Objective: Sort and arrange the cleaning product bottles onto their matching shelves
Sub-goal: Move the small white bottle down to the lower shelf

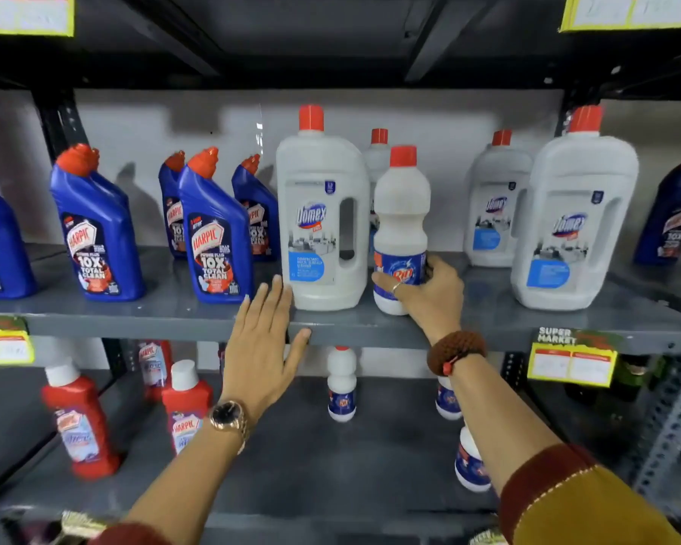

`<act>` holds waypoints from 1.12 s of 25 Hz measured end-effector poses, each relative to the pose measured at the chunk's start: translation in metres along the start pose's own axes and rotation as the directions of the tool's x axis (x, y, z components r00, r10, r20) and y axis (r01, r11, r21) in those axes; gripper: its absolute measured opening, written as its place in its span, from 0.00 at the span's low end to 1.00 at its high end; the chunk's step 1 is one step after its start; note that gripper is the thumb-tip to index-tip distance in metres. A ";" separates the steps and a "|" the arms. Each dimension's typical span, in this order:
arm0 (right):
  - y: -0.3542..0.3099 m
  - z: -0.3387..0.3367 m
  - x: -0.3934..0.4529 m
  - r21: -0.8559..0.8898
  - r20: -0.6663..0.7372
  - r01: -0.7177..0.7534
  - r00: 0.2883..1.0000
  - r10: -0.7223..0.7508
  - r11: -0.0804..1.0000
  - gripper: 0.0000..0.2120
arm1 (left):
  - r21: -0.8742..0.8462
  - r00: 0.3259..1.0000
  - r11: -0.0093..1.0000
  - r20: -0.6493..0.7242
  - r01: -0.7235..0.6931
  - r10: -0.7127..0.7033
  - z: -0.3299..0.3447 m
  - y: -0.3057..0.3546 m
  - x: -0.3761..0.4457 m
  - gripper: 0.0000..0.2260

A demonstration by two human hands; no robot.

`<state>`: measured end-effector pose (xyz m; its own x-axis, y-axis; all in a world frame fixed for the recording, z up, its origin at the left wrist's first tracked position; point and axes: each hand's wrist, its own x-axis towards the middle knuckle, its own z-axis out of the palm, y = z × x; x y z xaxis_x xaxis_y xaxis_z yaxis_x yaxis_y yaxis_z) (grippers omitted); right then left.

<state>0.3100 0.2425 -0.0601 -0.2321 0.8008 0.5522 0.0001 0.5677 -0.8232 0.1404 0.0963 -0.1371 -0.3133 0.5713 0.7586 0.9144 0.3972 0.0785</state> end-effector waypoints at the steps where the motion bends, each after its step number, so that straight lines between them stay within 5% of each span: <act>1: -0.004 -0.003 -0.010 0.027 0.007 0.016 1.000 -0.016 0.999 0.20 | -0.004 1.000 1.000 0.006 -0.023 0.023 -0.002 -0.003 -0.001 0.28; 8: 0.005 -0.028 -0.105 0.222 0.112 0.022 0.993 -0.048 0.975 0.23 | -0.002 0.997 0.997 -0.030 -0.078 0.077 -0.003 -0.017 -0.016 0.22; 15: 0.104 0.003 -0.199 0.082 0.367 -0.197 0.918 0.154 0.977 0.29 | -0.030 0.993 0.998 -0.106 -0.055 0.052 0.007 -0.014 -0.016 0.21; 28: 0.230 0.083 -0.177 -0.122 0.290 -0.465 0.828 0.480 0.877 0.30 | -0.077 0.985 0.994 -0.164 -0.073 0.059 0.016 -0.020 -0.014 0.22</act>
<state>0.2704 0.2159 -0.3580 -0.4746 0.8799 0.0240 0.2266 0.1485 -0.9626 0.1227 0.0921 -0.1603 -0.2123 0.4682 0.8578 0.9516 0.2985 0.0726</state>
